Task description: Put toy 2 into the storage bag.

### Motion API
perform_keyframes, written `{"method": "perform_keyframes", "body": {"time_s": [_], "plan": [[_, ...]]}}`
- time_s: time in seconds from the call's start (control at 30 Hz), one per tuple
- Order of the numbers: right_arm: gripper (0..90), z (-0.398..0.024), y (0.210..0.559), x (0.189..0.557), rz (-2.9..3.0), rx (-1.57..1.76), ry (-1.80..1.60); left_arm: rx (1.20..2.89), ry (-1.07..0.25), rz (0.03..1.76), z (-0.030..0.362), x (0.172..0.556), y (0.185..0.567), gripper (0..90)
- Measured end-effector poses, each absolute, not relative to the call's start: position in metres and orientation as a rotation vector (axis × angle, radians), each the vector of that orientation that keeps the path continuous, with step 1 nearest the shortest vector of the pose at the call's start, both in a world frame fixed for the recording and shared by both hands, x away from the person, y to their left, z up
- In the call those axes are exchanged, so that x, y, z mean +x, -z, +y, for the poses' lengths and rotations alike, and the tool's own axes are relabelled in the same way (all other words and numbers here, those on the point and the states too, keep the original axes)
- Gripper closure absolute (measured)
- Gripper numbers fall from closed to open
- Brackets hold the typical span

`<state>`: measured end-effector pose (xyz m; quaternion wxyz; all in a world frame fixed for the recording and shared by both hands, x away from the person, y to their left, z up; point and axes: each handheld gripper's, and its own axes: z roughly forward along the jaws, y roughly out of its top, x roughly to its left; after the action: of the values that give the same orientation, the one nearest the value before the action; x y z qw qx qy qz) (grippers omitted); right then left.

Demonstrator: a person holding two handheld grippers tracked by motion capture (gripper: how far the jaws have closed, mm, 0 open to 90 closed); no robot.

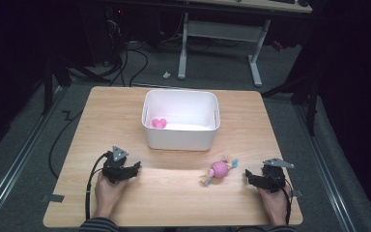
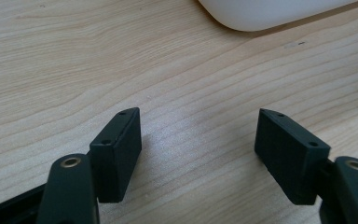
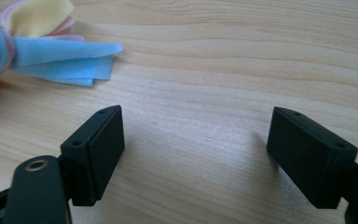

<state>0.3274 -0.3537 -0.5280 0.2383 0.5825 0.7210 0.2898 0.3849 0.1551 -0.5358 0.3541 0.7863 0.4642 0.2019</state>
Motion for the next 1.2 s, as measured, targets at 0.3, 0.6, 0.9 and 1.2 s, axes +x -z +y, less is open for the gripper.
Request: {"method": "perform_keyframes", "body": {"time_s": [0.3, 0.6, 0.9, 1.2], "plan": [[22.9, -0.343, 0.516, 0.316, 2.034, 1.531, -0.857, 2.035, -0.524, 1.206, 0.155, 0.385, 0.536, 28.8], [23.5, -0.323, 0.499, 0.300, 2.123, 1.414, -0.917, 2.034, -0.524, 1.208, 0.155, 0.385, 0.536, 28.5], [23.4, -0.306, 0.481, 0.299, 2.184, 1.317, -0.968, 2.032, -0.525, 1.211, 0.154, 0.385, 0.536, 28.4], [21.8, -0.279, 0.469, 0.313, 2.287, 1.204, -0.993, 2.032, -0.525, 1.212, 0.155, 0.385, 0.536, 28.4]]}}
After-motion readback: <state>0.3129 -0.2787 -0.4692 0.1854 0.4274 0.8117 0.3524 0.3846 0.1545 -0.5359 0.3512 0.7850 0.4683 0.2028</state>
